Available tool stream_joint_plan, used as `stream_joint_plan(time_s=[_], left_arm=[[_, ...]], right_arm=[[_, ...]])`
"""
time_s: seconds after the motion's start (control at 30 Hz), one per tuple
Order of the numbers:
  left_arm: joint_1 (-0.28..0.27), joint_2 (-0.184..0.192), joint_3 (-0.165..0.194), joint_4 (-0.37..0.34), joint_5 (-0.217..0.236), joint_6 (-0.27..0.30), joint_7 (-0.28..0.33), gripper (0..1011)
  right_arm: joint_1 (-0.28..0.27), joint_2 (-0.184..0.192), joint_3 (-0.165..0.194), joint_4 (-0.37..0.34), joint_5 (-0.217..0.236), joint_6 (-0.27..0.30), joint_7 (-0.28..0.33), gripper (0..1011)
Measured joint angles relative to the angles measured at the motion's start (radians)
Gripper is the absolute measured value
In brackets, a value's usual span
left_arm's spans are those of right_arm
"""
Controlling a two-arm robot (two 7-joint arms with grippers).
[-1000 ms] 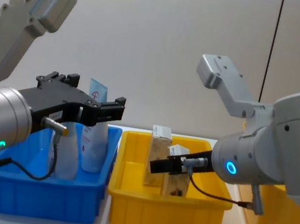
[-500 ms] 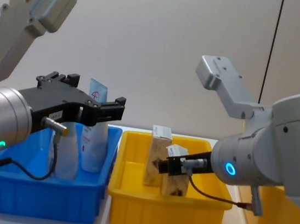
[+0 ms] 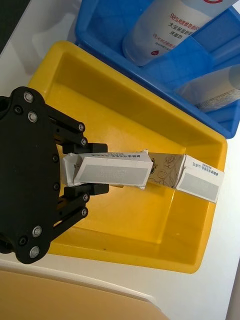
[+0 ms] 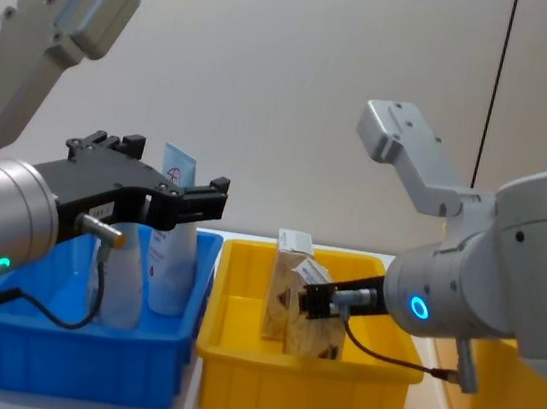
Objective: Bimanual collaborative sorting of washing and personal care products
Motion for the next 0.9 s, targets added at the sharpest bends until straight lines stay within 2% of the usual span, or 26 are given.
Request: stream_joint_plan(time_s=[0.57,0.9], left_arm=[[0.000,0.000,0.000,0.000,0.000,0.000,0.000,1001],[0.000,0.000,0.000,0.000,0.000,0.000,0.000,1001]], right_arm=[[-0.001,0.001,0.000,0.000,0.000,0.000,0.001,300],[-0.015,0.015,0.008,-0.050,0.003,-0.023,0.027,271]])
